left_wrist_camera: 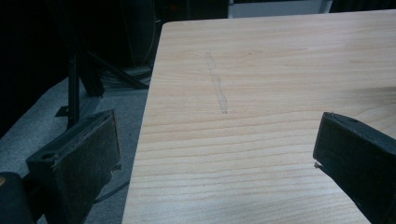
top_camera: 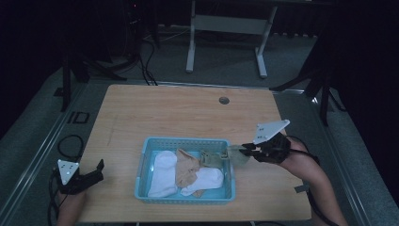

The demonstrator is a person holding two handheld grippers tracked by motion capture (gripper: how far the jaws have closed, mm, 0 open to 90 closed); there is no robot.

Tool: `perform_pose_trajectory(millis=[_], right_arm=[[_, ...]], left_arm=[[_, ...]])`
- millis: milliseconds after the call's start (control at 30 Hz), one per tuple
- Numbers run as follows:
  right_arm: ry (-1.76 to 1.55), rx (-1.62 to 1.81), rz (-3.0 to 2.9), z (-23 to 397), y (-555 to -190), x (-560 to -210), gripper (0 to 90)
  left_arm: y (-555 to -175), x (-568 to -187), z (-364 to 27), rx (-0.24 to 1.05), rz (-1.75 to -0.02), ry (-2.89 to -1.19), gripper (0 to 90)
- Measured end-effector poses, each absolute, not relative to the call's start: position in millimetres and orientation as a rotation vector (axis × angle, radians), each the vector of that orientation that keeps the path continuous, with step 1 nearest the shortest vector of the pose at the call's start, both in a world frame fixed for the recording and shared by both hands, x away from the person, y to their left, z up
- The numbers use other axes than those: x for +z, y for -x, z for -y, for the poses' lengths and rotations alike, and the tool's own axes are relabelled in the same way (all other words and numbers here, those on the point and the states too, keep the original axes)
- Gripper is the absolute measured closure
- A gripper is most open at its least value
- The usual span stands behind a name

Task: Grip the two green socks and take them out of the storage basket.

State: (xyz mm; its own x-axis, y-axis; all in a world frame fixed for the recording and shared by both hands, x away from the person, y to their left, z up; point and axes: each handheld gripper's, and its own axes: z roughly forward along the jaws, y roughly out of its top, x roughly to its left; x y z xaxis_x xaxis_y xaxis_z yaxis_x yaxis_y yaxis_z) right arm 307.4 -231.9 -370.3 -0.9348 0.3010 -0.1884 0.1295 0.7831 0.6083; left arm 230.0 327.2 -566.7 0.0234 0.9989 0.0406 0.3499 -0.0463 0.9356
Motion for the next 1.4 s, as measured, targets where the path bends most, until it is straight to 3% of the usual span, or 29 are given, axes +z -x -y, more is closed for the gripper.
perform_pose_trajectory(millis=[833,1400], right_arm=[[-0.653,0.879,-2.703,291.6,-310.1,-442.7,80.1],[-0.783,0.870,-2.761,295.1,-316.2,-507.4,79.5]], left_arm=[[-230.3,-566.8,-326.6,1.043,-1.436,-1.510,0.3],[-230.0,-566.8,-326.7,1.042,-1.436,-1.509,0.4]])
